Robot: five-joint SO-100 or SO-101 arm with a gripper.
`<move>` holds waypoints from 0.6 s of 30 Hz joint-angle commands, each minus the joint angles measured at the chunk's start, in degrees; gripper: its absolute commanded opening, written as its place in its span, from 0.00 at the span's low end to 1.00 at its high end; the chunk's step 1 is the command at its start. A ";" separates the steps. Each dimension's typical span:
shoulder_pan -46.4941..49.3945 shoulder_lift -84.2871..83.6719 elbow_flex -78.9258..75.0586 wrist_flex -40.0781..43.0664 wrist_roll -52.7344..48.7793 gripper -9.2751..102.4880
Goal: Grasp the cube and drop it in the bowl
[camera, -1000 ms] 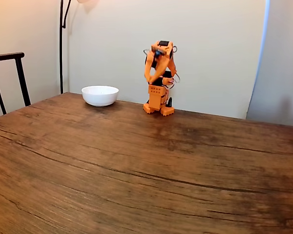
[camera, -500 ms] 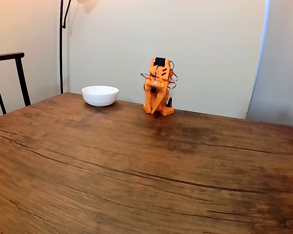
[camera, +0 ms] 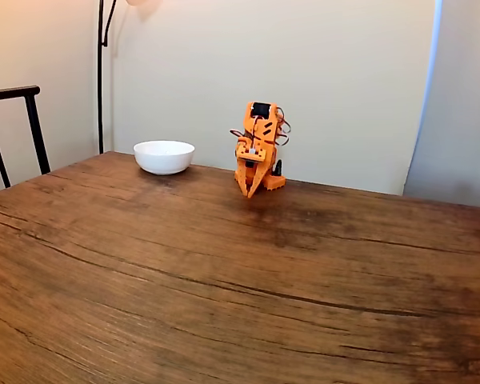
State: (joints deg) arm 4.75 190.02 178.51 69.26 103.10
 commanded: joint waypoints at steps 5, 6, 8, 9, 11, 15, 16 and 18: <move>0.44 -0.35 -0.26 0.09 0.26 0.08; 0.35 -0.53 -0.26 0.09 0.35 0.08; -0.09 -0.53 -0.26 0.09 0.35 0.08; -0.09 -0.53 -0.26 0.09 0.35 0.08; 0.09 -0.53 -0.26 0.09 0.44 0.08; 0.35 -0.53 -0.26 0.09 0.44 0.08; 0.35 -0.53 -0.26 0.09 0.44 0.08; 0.35 -0.53 -0.26 0.09 0.44 0.08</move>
State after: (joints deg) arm 4.75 189.67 178.51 69.26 103.27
